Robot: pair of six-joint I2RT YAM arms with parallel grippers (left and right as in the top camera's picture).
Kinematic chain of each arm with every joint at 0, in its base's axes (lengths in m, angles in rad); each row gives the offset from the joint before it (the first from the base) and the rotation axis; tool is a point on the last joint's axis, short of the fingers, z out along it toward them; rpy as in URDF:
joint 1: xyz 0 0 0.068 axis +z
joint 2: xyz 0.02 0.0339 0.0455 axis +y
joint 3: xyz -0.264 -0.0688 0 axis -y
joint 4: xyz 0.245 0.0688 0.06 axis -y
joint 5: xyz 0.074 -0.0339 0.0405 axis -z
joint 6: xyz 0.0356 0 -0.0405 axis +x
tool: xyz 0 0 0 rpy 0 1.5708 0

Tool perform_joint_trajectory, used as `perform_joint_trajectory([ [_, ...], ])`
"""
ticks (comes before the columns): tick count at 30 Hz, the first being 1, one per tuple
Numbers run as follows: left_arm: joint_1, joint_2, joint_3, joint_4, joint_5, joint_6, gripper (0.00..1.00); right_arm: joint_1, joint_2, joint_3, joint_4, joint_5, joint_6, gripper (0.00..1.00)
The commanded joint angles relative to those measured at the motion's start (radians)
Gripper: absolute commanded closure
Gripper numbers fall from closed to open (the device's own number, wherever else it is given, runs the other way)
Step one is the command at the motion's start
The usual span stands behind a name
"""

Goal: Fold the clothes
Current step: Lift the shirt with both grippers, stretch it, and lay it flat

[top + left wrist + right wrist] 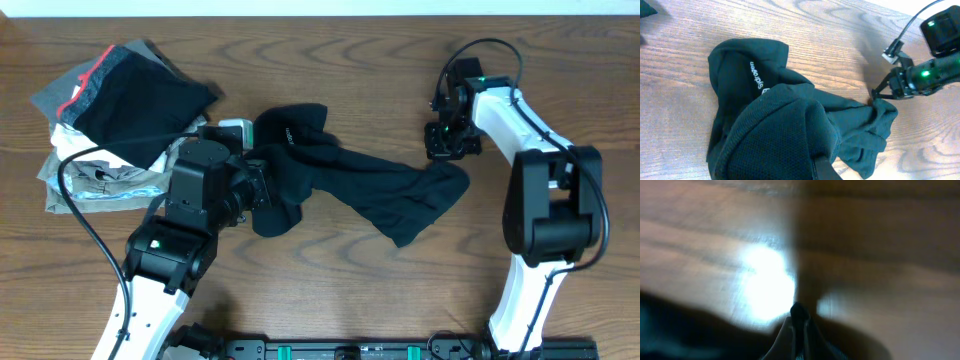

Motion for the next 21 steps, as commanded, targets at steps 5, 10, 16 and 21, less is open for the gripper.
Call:
perform_joint_trajectory([
  [5,0.009,-0.003,0.209,-0.003,-0.01,0.055,0.94,-0.064,-0.389,0.147,-0.076,0.039,0.013,0.99],
  [10,0.067,-0.004,0.344,-0.068,-0.009,0.055,0.94,-0.114,-0.61,0.191,-0.13,0.068,0.012,0.99],
  [16,0.128,-0.031,0.509,-0.201,-0.006,0.055,0.94,-0.167,-0.805,0.216,-0.162,0.071,0.012,0.99],
  [21,0.129,-0.067,0.637,-0.306,0.011,0.055,0.94,-0.179,-0.901,0.226,-0.192,0.145,0.013,0.99],
])
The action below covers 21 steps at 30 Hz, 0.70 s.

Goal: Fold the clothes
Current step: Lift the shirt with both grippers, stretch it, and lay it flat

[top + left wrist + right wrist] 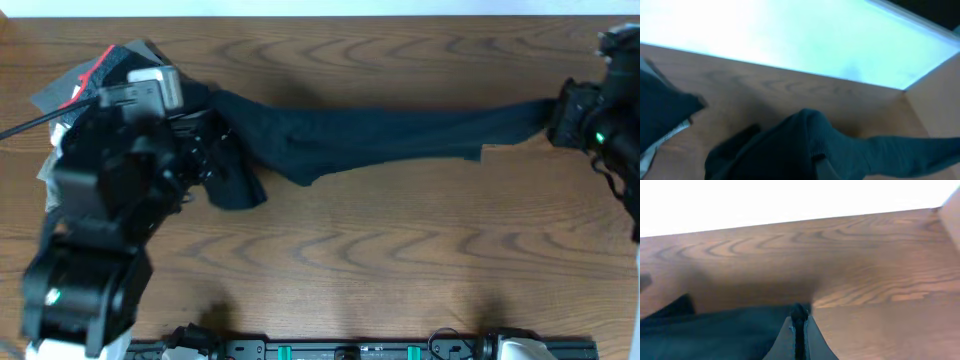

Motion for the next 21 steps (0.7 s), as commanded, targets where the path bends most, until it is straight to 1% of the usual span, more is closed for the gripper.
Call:
perform_joint_trajectory([
  [1,0.005,-0.047,0.098,-0.034,0.016,0.023,0.94,-0.01,-0.042,0.016,-0.012,0.074,0.013,0.99],
  [6,0.005,-0.069,0.137,-0.05,0.019,0.023,0.94,-0.013,-0.074,0.023,-0.014,0.157,0.013,0.99],
  [11,0.005,-0.035,0.138,-0.048,0.018,0.026,0.94,-0.041,-0.042,0.032,-0.005,0.157,0.013,0.99],
  [15,0.005,0.061,0.138,-0.045,0.021,0.03,0.94,-0.05,0.042,0.031,-0.011,0.147,0.012,0.99],
  [18,0.005,0.173,0.138,-0.027,0.022,0.048,0.94,-0.05,0.134,0.031,-0.01,0.147,0.012,0.99],
  [21,0.005,0.312,0.138,0.044,0.021,0.084,0.94,-0.05,0.242,0.031,0.016,0.147,0.012,0.99],
])
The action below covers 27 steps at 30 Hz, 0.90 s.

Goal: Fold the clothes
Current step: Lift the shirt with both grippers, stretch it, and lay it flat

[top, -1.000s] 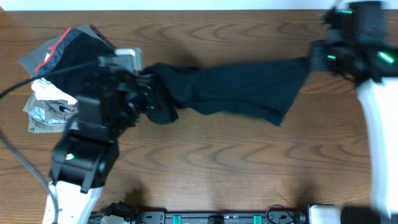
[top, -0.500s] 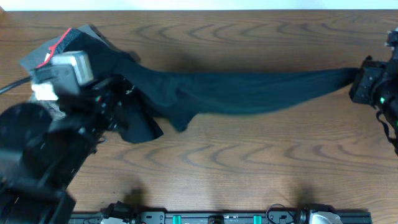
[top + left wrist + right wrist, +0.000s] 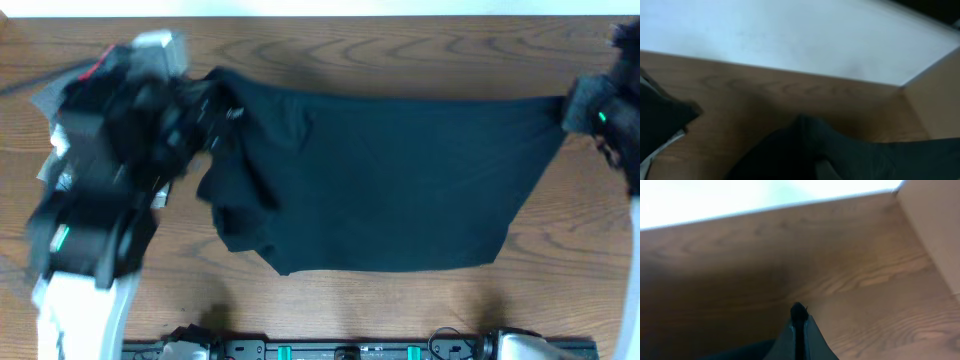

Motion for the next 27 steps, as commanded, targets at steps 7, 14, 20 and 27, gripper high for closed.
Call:
perform_joint_trajectory([
  [7,0.016,0.438,0.067,0.459,0.085,0.127,0.94,-0.025,0.299,0.033,0.261,0.037,0.042,0.99],
  [14,0.063,0.534,0.482,0.268,0.183,0.173,0.94,-0.087,0.312,0.324,0.185,0.05,0.076,0.99],
  [20,0.07,0.513,0.65,-0.093,0.182,0.264,0.94,-0.098,0.312,0.47,-0.048,0.047,0.015,0.99],
  [27,0.068,0.555,0.585,-0.471,0.179,0.306,0.94,-0.098,0.325,0.322,-0.253,0.04,-0.01,0.99],
])
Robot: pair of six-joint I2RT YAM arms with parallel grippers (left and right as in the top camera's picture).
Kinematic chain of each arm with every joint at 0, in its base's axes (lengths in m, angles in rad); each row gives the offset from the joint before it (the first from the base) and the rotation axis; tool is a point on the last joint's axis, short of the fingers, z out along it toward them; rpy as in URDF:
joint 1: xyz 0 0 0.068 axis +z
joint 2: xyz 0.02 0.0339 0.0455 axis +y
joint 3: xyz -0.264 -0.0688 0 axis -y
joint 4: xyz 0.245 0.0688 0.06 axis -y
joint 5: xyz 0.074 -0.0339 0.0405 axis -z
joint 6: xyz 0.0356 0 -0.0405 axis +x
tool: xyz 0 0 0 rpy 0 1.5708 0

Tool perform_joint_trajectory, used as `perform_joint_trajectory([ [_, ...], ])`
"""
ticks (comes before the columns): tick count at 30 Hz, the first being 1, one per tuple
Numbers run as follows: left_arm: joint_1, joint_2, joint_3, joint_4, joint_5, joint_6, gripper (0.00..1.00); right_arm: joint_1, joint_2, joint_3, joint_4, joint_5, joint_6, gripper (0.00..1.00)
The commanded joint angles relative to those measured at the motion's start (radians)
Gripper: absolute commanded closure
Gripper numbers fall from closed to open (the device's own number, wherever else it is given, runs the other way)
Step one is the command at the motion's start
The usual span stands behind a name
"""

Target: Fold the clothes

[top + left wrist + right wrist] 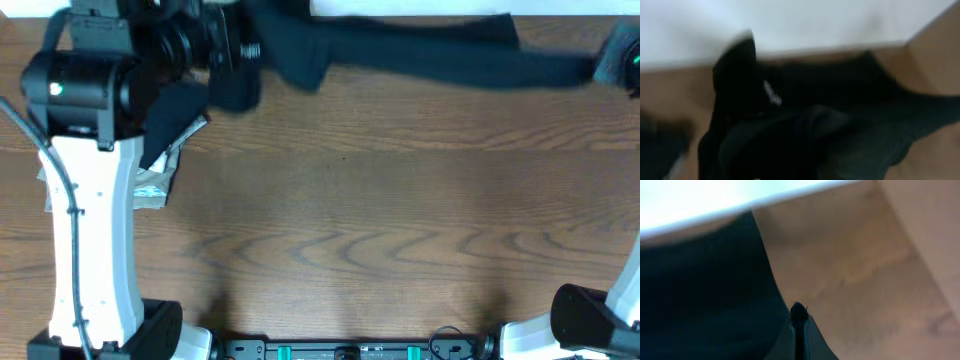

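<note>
A black garment (400, 45) hangs stretched in a long band across the far edge of the table, held up between both arms. My left gripper (235, 50) at the far left is shut on its left end; in the left wrist view blurred dark cloth (805, 135) fills the frame and hides the fingers. At the far right edge my right gripper (600, 68) is shut on the other end; its closed fingertips (798, 312) pinch the cloth (705, 295).
A pile of other clothes (160, 150) lies at the left, mostly hidden under my left arm (85, 200). The brown wooden table (350, 220) spreads below the garment. A white wall (715, 195) runs behind the far edge.
Both grippers have moved toward the far edge of the table. The garment, which hung as a wide spread sheet over the middle, is now a narrow band along the far edge.
The garment lay crumpled on the table with my left gripper holding one end and the right pinching the other. Then both arms were far apart with it pulled into a strip, then it hung spread wide, and now it is stretched at the far edge.
</note>
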Motion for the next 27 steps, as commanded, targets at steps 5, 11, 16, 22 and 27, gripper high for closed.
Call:
perform_joint_trajectory([
  [5,0.005,0.122,-0.223,-0.174,-0.005,0.071,0.94,-0.009,0.041,-0.305,-0.007,0.011,-0.065,0.99],
  [11,0.003,0.13,-0.508,-0.175,0.0,0.071,0.94,-0.009,0.041,-0.565,0.046,0.01,-0.081,0.99],
  [16,-0.021,0.13,-0.668,-0.184,0.139,0.091,0.94,-0.009,0.041,-0.688,0.075,0.016,-0.08,0.99],
  [22,-0.096,0.13,-0.717,-0.268,0.279,0.203,0.94,-0.023,0.04,-0.703,0.055,0.068,-0.054,0.98],
  [27,-0.177,0.13,-0.717,-0.317,0.248,0.227,0.94,-0.053,0.04,-0.703,0.051,0.068,-0.05,0.98],
])
